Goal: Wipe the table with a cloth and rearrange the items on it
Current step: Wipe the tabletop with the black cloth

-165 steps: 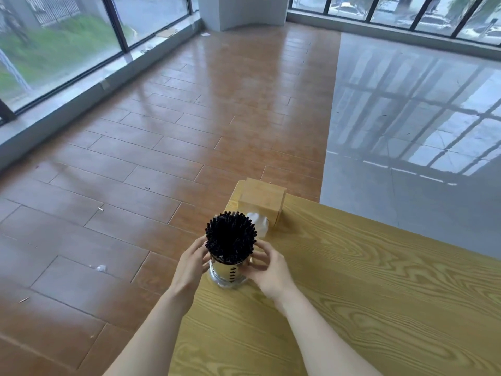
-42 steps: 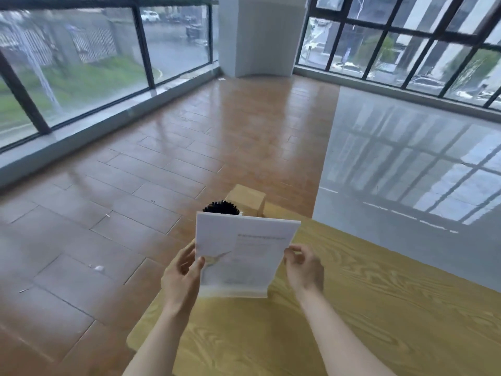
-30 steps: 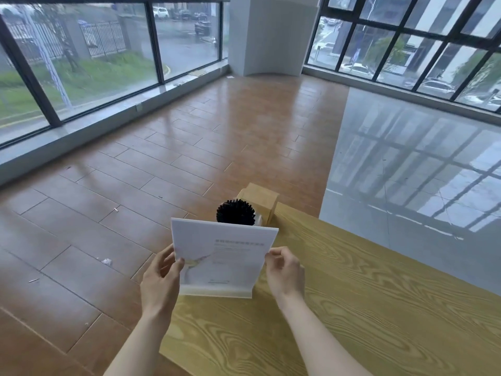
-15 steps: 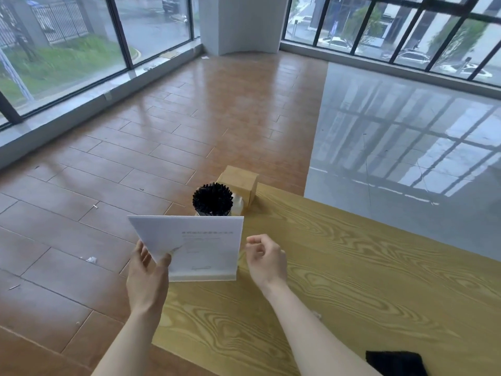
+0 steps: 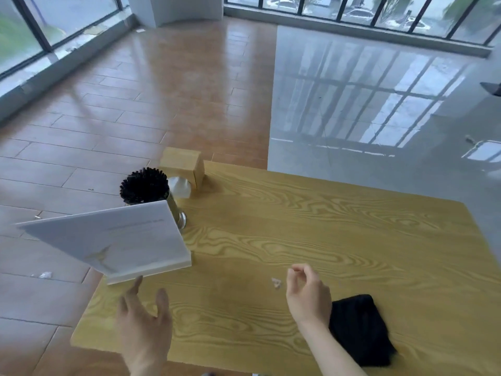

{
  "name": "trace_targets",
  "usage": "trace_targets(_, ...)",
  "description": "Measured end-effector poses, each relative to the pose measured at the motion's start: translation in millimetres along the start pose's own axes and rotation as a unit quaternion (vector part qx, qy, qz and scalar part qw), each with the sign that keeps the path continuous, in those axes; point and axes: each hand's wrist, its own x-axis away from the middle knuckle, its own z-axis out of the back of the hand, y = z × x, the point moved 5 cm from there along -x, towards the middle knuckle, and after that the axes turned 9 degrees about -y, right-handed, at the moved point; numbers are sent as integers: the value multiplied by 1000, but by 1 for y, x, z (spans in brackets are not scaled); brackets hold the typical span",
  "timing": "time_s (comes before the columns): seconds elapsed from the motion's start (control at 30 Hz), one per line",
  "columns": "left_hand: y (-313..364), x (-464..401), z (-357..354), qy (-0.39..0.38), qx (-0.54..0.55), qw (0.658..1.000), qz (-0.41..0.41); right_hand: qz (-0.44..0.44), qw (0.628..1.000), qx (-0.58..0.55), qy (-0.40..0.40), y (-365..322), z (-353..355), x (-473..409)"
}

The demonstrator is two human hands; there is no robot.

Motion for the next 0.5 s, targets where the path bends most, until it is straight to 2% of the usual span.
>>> trace_targets(0.07,6,11,-30,-55,-64,995,-49,-25,998,48,30,43,22,-1)
trace_targets(0.2,25,16,-83,-142,-172,965,-136,-68,985,141,69,118,49,-4)
trace_targets(0.33,31,1,-119,-183,-230,930,-221,-91,974,199,65,174,53,-7)
trace_targets(0.5,16,-25,-139,-216,-287,886,-292,-105,965,233,51,205,41,-3)
